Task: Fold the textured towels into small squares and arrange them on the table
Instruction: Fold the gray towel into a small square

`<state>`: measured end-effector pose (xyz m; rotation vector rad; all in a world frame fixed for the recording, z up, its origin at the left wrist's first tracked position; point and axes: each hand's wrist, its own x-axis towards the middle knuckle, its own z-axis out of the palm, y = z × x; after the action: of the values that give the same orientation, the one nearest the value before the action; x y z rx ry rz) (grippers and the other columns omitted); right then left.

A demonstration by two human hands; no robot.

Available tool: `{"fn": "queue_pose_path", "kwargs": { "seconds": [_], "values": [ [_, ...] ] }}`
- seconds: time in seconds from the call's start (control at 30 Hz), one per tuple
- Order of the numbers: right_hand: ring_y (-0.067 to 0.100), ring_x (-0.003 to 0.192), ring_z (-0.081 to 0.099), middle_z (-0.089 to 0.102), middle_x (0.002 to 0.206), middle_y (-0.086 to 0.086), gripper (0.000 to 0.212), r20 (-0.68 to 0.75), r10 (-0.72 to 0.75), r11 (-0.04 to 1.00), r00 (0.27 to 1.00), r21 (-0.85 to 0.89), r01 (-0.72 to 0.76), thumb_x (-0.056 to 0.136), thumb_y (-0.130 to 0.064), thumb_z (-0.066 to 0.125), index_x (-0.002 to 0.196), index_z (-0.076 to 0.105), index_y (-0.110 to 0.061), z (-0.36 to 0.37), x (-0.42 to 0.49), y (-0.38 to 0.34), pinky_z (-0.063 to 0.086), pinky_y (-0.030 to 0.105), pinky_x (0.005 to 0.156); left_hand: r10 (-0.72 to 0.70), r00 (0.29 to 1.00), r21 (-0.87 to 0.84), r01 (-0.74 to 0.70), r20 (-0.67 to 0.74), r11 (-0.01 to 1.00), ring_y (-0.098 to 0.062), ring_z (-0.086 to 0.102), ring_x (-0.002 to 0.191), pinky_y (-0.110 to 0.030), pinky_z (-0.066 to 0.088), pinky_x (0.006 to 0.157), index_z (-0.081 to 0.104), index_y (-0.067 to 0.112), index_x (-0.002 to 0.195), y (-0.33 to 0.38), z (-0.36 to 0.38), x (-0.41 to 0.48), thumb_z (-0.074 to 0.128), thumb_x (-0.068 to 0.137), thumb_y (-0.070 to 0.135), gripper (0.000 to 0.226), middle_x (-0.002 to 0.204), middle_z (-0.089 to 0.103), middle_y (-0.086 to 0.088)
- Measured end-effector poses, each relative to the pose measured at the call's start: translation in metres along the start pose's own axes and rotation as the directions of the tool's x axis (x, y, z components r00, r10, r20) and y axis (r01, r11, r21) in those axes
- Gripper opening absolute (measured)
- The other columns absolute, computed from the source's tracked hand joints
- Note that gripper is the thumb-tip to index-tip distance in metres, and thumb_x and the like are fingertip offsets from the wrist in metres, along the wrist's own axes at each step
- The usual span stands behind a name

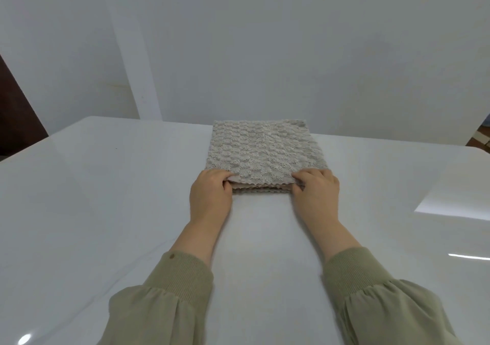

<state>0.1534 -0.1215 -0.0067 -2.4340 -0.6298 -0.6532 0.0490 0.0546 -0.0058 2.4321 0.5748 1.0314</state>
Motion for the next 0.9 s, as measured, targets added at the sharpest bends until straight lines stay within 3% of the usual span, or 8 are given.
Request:
{"fn": "queue_pose_path", "kwargs": {
  "seconds": [0.2, 0.3, 0.4, 0.53, 0.6, 0.67, 0.8, 0.9],
  "values": [
    [0.031, 0.103, 0.052, 0.071, 0.102, 0.003, 0.017, -0.052, 0.093, 0.996, 0.994, 0.017, -0.093, 0.081, -0.01, 0.065, 0.093, 0.075, -0.014, 0.003, 0.003, 0.001, 0.028, 0.04, 0.091, -0.04, 0.997, 0.028, 0.042, -0.066, 0.999, -0.028, 0.05, 0.097, -0.032, 0.041, 0.074, 0.073, 0.008, 0.09, 0.003, 0.003, 0.005, 0.063, 0.082, 0.003, 0.014, 0.098, 0.066, -0.005],
    [0.031, 0.109, 0.051, 0.07, 0.107, 0.002, 0.018, 0.019, 0.079, 0.996, 0.997, -0.041, -0.079, 0.083, -0.009, 0.062, 0.096, 0.074, -0.015, -0.006, 0.0, -0.003, 0.02, 0.054, 0.107, -0.017, 1.0, -0.026, 0.017, -0.016, 1.0, -0.024, 0.051, 0.103, -0.03, 0.042, 0.082, 0.073, 0.01, 0.094, 0.014, -0.005, 0.003, 0.057, 0.085, 0.001, 0.02, 0.1, 0.069, -0.003],
    [0.035, 0.104, 0.057, 0.071, 0.105, 0.008, 0.007, -0.146, 0.003, 1.0, 0.989, 0.007, -0.002, 0.077, -0.005, 0.069, 0.08, 0.073, -0.01, -0.029, 0.006, -0.012, 0.028, 0.064, 0.102, -0.049, 0.996, -0.153, 0.036, -0.08, 0.988, -0.021, 0.054, 0.108, -0.025, 0.039, 0.089, 0.072, 0.01, 0.099, 0.033, -0.03, 0.013, 0.056, 0.086, 0.003, 0.022, 0.105, 0.068, -0.004],
    [0.035, 0.106, 0.054, 0.069, 0.108, 0.006, 0.019, -0.222, -0.066, 0.986, 0.973, 0.135, 0.098, 0.085, -0.015, 0.051, 0.08, 0.068, -0.008, -0.07, 0.022, -0.038, 0.035, 0.055, 0.1, -0.127, 0.991, -0.413, 0.134, 0.045, 0.901, -0.014, 0.056, 0.078, -0.025, 0.041, 0.067, 0.067, 0.008, 0.083, 0.07, -0.069, 0.027, 0.056, 0.09, 0.014, 0.015, 0.081, 0.066, -0.001],
    [0.029, 0.102, 0.053, 0.067, 0.102, 0.006, 0.019, -0.13, 0.002, 0.943, 0.992, 0.33, 0.042, 0.091, -0.018, 0.05, 0.088, 0.066, -0.007, -0.097, 0.024, -0.052, 0.039, 0.042, 0.092, -0.184, 0.979, -0.531, 0.2, 0.084, 0.823, -0.016, 0.047, 0.065, -0.029, 0.038, 0.062, 0.059, 0.0, 0.072, 0.085, -0.085, 0.032, 0.058, 0.089, 0.016, 0.023, 0.066, 0.054, -0.004],
    [0.02, 0.081, 0.052, 0.06, 0.081, 0.002, 0.02, -0.015, 0.07, 0.876, 0.997, 0.48, -0.054, 0.094, -0.021, 0.051, 0.084, 0.061, -0.006, -0.12, 0.025, -0.062, 0.039, 0.032, 0.069, -0.203, 0.969, -0.584, 0.247, 0.141, 0.773, -0.016, 0.044, 0.063, -0.029, 0.035, 0.061, 0.054, 0.001, 0.067, 0.097, -0.099, 0.033, 0.06, 0.088, 0.017, 0.027, 0.061, 0.048, -0.004],
    [0.016, 0.056, 0.041, 0.045, 0.06, 0.002, 0.029, 0.042, 0.097, 0.823, 0.994, 0.559, -0.104, 0.095, -0.024, 0.053, 0.076, 0.055, -0.002, -0.158, 0.021, -0.075, 0.032, 0.024, 0.049, -0.186, 0.943, -0.63, 0.324, 0.277, 0.705, -0.017, 0.052, 0.063, -0.028, 0.041, 0.058, 0.056, 0.014, 0.064, 0.118, -0.126, 0.026, 0.063, 0.089, 0.018, 0.026, 0.063, 0.055, -0.002],
    [0.011, 0.048, 0.041, 0.046, 0.057, 0.001, 0.028, 0.076, 0.07, 0.814, 0.995, 0.572, -0.101, 0.094, -0.027, 0.054, 0.078, 0.058, -0.005, -0.178, 0.013, -0.083, 0.03, 0.014, 0.039, -0.15, 0.888, -0.741, 0.446, 0.434, 0.502, -0.019, 0.061, 0.07, -0.027, 0.05, 0.059, 0.064, 0.009, 0.079, 0.128, -0.138, 0.018, 0.062, 0.09, 0.015, 0.013, 0.073, 0.064, -0.005]
  ]
}}
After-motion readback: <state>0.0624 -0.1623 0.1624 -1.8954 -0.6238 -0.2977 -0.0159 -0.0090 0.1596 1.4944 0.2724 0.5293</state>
